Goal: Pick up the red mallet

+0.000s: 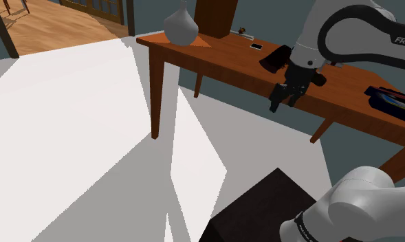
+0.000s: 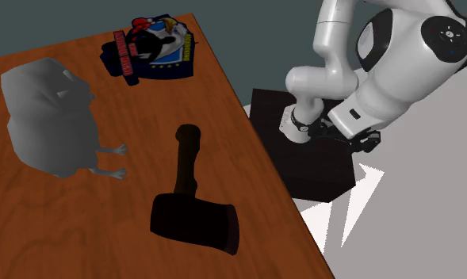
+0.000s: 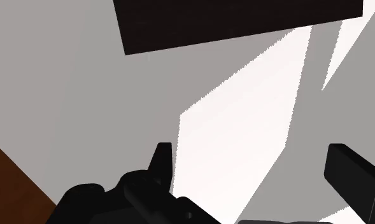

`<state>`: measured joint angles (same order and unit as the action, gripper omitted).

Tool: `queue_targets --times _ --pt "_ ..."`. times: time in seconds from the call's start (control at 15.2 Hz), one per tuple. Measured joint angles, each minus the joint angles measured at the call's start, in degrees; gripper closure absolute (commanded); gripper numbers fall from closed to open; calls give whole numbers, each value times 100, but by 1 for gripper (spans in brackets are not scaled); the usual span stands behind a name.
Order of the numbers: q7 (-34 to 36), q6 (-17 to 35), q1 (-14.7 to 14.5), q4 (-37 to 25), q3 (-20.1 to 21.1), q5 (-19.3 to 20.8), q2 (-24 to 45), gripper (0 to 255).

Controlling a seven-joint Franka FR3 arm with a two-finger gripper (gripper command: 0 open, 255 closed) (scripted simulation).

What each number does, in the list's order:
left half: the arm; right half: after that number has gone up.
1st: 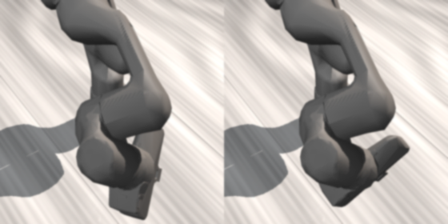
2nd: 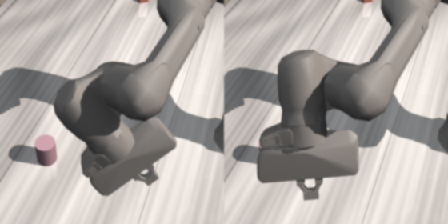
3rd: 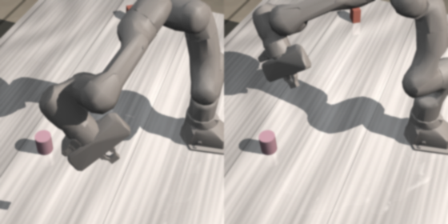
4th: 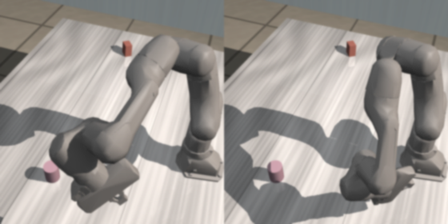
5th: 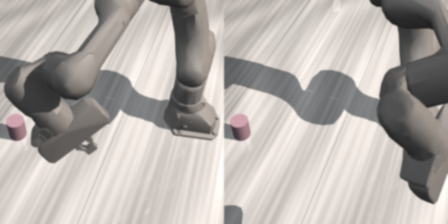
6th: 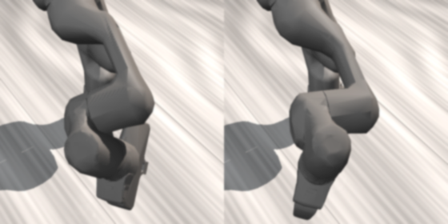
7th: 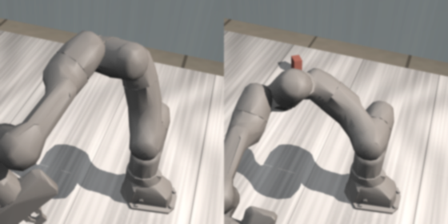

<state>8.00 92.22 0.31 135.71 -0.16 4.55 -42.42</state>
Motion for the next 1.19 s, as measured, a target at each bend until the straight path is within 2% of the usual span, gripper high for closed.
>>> queue_targets --times 0.13,0.53,0.92,1.19 --pt "-84 11 8 -37 -57 34 21 0" --pt "-1214 163 111 -405 -823 439 192 0" --pt "-2440 391 96 -1124 -1646 651 748 0" --pt "-3291 488 7 -1790 -2212 612 1267 0"
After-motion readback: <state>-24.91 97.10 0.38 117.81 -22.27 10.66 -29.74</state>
